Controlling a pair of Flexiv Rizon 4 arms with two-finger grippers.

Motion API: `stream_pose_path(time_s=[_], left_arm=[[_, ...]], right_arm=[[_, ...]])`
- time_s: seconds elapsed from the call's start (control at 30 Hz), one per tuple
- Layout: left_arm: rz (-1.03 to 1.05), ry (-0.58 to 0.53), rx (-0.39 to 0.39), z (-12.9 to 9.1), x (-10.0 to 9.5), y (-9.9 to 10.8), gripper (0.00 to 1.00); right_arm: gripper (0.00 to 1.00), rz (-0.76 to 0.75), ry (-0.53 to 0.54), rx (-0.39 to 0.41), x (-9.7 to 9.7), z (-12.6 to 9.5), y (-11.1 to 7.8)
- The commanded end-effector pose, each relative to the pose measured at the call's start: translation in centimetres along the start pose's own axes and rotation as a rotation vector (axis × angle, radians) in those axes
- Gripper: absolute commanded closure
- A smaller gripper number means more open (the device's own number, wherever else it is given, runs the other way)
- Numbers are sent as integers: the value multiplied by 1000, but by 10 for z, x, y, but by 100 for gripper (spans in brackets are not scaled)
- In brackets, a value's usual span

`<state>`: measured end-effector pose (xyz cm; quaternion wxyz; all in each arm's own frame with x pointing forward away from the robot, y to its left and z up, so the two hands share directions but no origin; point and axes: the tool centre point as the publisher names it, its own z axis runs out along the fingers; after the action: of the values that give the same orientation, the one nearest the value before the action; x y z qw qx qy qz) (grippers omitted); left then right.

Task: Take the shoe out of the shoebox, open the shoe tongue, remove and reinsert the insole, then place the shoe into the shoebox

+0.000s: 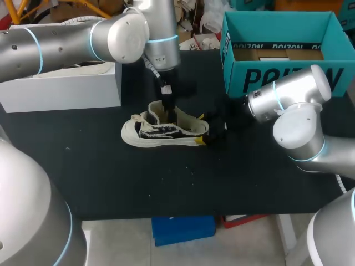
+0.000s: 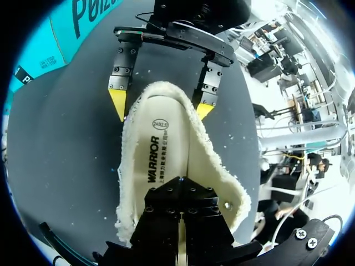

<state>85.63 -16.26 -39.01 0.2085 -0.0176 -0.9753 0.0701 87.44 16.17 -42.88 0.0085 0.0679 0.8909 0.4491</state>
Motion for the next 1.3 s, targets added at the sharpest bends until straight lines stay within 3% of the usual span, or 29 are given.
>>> stream_pose_path(time_s=[0.03, 0.57, 0.83, 0.9, 0.97, 1.13, 1.3], left_arm=[[-2, 16, 8, 11, -4, -1, 100], [3, 56, 3, 44, -3, -2, 100], [-13, 29, -16, 48, -8, -1, 100], [-13, 24, -10, 46, -8, 0, 88], [-13, 15, -7, 44, -8, 1, 87], [-11, -26, 6, 37, -5, 4, 71], [-13, -61, -2, 35, -4, 6, 70]], right_arm=[[100, 1, -1, 4, 0, 0, 1], [100, 1, -1, 4, 0, 0, 1], [100, 1, -1, 4, 0, 0, 1], [100, 1, -1, 4, 0, 0, 1], [100, 1, -1, 4, 0, 0, 1], [100, 1, -1, 4, 0, 0, 1], [100, 1, -1, 4, 0, 0, 1]])
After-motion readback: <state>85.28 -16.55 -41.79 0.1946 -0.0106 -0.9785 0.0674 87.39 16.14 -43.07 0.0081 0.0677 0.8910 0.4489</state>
